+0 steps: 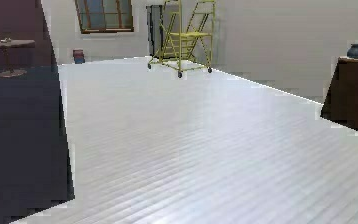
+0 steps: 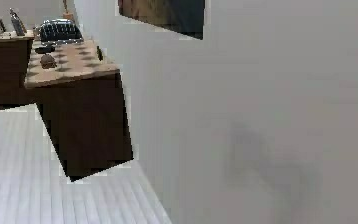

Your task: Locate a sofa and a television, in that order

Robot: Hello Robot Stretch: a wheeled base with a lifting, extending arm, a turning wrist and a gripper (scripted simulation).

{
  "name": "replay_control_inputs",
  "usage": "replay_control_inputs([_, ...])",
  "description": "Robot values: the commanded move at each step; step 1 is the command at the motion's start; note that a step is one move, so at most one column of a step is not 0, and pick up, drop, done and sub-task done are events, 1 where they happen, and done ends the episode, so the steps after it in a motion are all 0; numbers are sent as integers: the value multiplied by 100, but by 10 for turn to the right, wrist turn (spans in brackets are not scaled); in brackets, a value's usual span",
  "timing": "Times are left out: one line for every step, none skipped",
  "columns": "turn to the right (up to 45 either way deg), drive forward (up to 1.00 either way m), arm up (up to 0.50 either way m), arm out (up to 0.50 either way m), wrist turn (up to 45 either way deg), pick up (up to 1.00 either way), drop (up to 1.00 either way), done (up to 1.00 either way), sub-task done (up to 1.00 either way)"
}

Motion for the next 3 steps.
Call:
replay_control_inputs([-300,0,0,0,0,0,0,0,0])
replay_control_inputs([0,10,0,0,0,0,0,0,0])
replay_control_inputs([-450,0,0,0,0,0,0,0,0])
